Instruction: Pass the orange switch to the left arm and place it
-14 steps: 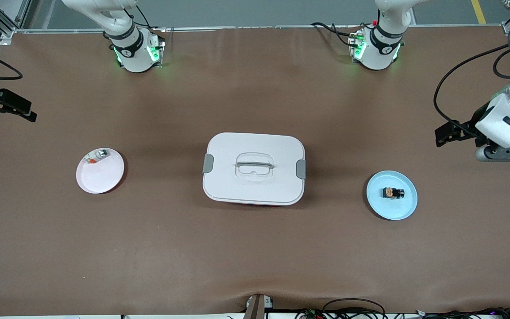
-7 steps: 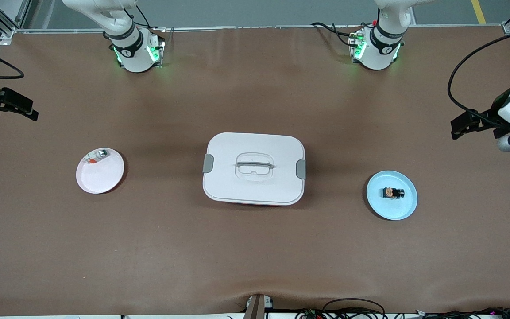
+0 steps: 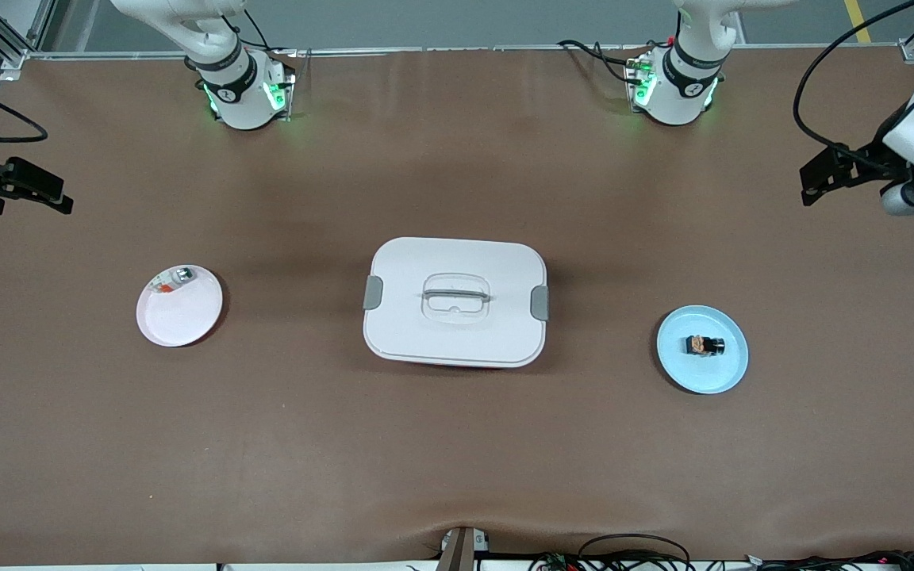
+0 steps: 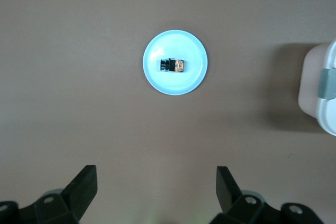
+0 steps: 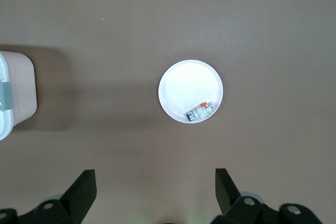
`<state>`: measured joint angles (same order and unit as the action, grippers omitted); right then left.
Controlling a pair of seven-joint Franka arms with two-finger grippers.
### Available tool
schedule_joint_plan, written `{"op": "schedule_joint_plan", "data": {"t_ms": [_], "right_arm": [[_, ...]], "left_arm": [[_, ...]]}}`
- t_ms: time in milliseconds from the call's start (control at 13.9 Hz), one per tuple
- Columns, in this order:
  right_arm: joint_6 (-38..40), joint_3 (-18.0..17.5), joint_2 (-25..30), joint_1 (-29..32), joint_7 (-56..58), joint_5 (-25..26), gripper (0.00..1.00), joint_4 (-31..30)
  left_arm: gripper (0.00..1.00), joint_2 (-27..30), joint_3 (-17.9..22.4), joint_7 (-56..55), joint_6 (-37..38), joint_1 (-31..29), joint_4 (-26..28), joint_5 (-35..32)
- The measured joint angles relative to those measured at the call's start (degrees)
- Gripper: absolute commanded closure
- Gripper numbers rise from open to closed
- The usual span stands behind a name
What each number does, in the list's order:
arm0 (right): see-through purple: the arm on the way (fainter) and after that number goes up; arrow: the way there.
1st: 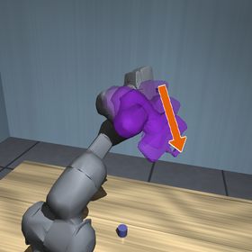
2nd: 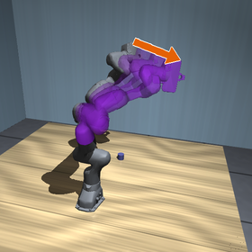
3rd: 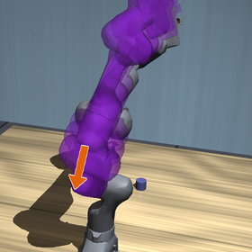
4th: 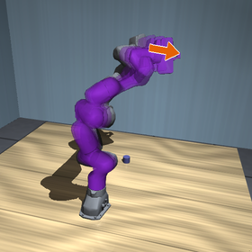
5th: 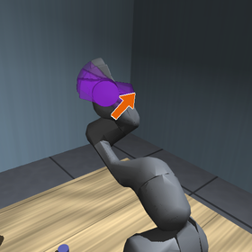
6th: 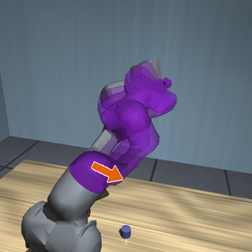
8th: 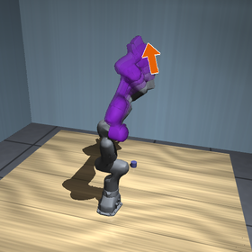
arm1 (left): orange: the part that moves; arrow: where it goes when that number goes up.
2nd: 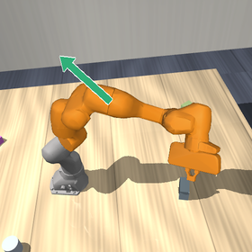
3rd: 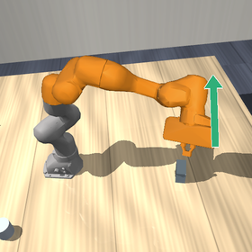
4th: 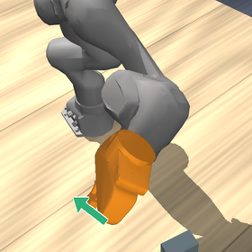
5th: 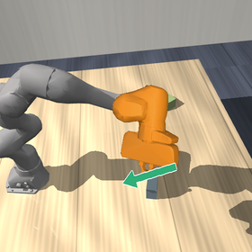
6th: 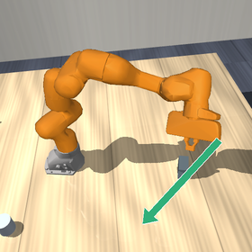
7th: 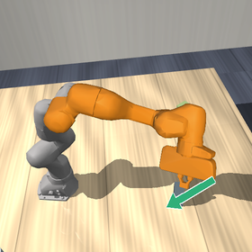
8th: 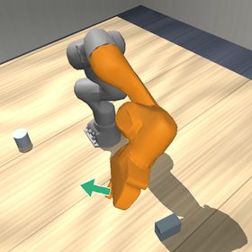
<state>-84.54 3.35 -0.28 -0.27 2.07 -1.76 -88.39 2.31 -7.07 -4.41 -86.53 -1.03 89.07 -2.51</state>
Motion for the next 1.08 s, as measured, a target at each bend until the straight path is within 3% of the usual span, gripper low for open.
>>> {"op": "schedule_joint_plan", "data": {"t_ms": [577, 1082], "right_arm": [[-6.4, 0.0, 6.6, 0.0, 0.0, 0.6, 0.00, -9.4], [-6.9, -0.1, 7.6, 0.0, 0.0, 0.7, 0.00, -9.7]], "left_arm": [[0.00, 2.8, 0.6, -0.5, -1.1, 0.0, 3.4, 2.2], [0.00, 2.7, 0.4, -6.6, -1.1, 0.5, 3.9, 2.2]]}}
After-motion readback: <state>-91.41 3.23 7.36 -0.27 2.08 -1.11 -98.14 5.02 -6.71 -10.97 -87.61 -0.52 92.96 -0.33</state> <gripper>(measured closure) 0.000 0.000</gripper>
